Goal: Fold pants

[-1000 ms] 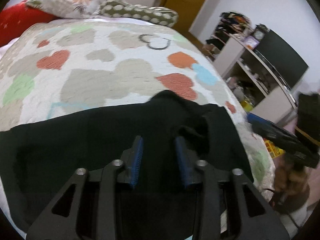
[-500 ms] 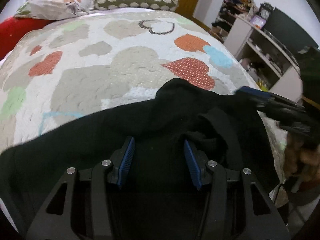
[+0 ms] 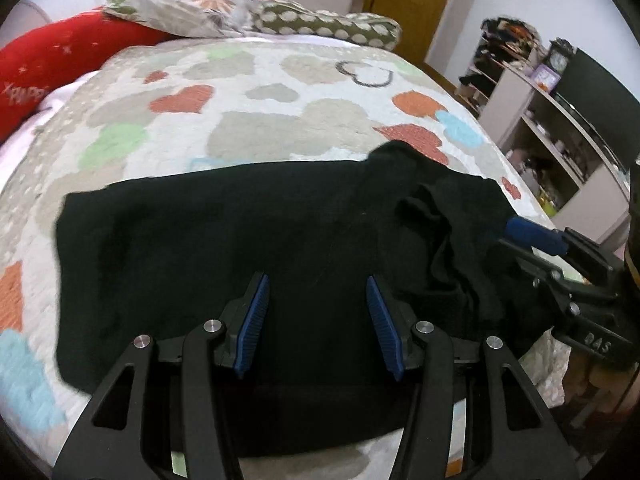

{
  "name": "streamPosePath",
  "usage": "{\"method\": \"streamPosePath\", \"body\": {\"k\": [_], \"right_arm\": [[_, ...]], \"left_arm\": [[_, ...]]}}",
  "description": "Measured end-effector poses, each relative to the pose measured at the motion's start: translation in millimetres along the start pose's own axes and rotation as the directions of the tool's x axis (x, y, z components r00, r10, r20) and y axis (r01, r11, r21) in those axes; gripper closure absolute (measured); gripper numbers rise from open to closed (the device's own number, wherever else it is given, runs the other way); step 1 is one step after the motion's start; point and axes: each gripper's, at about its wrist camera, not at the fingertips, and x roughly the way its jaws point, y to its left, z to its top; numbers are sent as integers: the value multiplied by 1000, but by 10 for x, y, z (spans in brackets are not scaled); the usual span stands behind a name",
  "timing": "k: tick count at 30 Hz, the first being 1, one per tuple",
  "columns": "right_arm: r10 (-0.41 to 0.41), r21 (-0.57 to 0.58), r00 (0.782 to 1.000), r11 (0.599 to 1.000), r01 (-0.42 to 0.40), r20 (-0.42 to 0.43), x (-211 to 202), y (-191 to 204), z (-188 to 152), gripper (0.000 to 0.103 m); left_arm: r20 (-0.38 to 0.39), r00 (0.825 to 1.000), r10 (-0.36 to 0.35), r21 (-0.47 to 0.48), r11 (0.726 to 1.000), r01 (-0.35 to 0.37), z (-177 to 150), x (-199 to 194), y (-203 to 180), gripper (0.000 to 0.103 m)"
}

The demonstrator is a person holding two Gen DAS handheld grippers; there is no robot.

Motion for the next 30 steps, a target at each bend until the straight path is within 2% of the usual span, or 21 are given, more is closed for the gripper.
{"method": "streamPosePath", "body": {"k": [2,3,5,9,13,16,18,21,25,27,30], "right_arm": [[15,-23,998,1000,-16,-67,219,134,-42,48],[-9,-48,994,999,4,-108,318,220,-86,48],[-59,-113,995,992,51,-77,277,388,-138,48],[7,-53,997,999,-11,-72,105,349,-12,48],[-9,-30,999,1000,8,-41,94,326,85,48],[-39,-6,994,999,38,-107,344,331,63,48],[-44,-33,989,999,40,-140,470,409,11,42],[-93,-132,988,988,76,-125,406,558,3,42],[-20,-72,997,997,14,-75,155,493,77,41],[-26,-58,999,998,23,-46,121,475,88,31],[-47,-43,995,998,43,-89,266,450,59,28]], "left_arm": [[12,1000,-13,-27,1000,13,-32,-102,55,53],[16,1000,-21,-33,999,21,-33,-132,70,53],[30,999,-17,-45,999,19,-42,-201,121,53],[29,1000,6,-88,996,-3,-61,-238,258,53],[45,999,30,-119,993,-25,-70,-280,355,53],[60,997,38,-129,991,-30,-80,-319,389,53],[64,997,44,-132,991,-35,-97,-342,408,53],[75,994,74,-127,990,-64,-117,-392,422,53],[83,993,82,-142,987,-69,-132,-418,460,53],[82,994,70,-148,987,-57,-138,-427,474,53],[88,994,61,-146,988,-48,-145,-471,466,53]]}}
